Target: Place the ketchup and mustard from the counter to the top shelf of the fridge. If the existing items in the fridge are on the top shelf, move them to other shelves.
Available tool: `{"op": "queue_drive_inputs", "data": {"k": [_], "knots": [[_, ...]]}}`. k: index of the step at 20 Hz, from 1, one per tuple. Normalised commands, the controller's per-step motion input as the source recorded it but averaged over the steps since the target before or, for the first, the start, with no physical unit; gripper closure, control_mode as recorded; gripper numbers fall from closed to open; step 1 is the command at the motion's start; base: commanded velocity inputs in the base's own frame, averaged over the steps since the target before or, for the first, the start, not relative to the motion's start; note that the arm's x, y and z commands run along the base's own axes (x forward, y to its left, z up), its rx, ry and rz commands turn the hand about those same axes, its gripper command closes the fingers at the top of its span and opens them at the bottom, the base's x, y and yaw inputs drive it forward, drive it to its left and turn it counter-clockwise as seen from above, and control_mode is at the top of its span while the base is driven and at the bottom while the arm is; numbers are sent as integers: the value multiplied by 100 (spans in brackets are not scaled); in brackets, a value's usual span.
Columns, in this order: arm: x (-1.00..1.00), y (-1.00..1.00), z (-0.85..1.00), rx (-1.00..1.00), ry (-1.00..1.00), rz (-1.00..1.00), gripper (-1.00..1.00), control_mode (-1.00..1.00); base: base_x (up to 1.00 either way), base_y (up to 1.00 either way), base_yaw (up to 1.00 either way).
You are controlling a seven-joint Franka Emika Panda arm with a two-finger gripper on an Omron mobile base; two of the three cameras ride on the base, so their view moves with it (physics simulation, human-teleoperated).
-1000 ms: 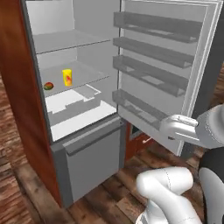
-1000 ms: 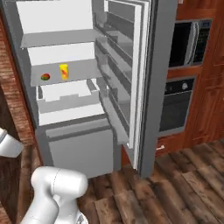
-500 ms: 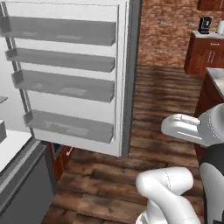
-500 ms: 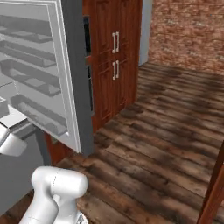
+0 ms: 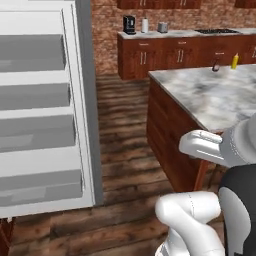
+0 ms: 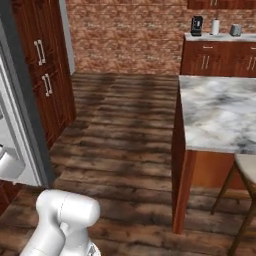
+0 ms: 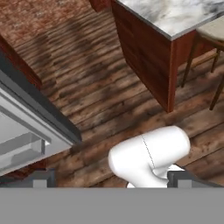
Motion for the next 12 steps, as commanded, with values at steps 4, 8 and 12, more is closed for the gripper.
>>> {"op": "queue_drive_inputs", "data": {"k": [4,8,12], "knots": [[0,0,0,0,0,0,-100,100,49,-43,-22],[0,0,0,0,0,0,-100,100,27,-84,-9],[0,0,0,0,0,0,-100,100,44,-65,-1]]}}
